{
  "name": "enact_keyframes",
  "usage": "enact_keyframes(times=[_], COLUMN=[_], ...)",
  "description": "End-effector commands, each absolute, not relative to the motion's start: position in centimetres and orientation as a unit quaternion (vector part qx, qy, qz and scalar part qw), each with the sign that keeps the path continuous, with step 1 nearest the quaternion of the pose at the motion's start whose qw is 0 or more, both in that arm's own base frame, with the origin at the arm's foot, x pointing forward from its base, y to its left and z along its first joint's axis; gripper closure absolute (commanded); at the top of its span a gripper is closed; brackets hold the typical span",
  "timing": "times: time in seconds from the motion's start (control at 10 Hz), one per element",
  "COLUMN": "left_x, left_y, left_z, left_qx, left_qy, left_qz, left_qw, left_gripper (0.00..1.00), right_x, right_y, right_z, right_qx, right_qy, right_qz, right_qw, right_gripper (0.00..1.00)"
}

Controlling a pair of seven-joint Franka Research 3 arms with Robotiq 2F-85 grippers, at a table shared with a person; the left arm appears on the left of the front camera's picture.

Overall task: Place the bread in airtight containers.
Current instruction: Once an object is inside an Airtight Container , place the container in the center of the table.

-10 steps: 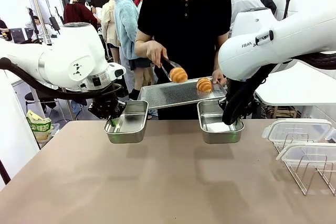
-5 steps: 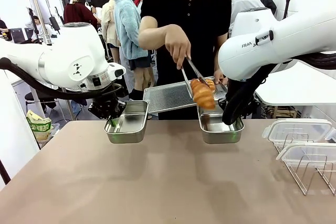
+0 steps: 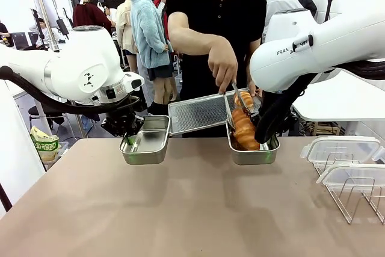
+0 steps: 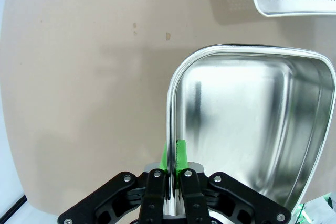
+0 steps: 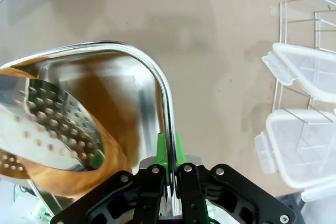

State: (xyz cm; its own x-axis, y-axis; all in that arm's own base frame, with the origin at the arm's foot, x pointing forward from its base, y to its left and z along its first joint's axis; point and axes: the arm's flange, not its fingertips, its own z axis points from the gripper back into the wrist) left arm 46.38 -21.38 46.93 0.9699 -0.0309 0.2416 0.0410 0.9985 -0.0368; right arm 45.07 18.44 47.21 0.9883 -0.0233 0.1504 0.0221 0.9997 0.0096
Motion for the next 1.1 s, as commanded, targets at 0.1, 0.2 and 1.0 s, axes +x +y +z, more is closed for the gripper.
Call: enact_keyframes(times=[0.1,0.2,1.0], left_x=[46.34,46.34,46.34], left_y=[-21.3,-21.3,-21.3], left_z=[47.23,47.23,47.23], left_qx=[-0.021,-0.021,-0.021], left_qy=[-0.124,-0.124,-0.124], left_qz=[-0.016,-0.016,-0.016], left_qw=[0.992,0.992,0.992], left_gripper=[1.0,1.0,1.0], right_x=[45.09,45.09,45.09], right_y=[18.34,18.34,18.34], right_z=[47.37,47.37,47.37], right_qx=[0.002,0.002,0.002], right_qy=[-0.078,-0.078,-0.078], right_qz=[-0.01,-0.01,-0.01], right_qw=[0.997,0.997,0.997], right_gripper=[1.0,1.0,1.0])
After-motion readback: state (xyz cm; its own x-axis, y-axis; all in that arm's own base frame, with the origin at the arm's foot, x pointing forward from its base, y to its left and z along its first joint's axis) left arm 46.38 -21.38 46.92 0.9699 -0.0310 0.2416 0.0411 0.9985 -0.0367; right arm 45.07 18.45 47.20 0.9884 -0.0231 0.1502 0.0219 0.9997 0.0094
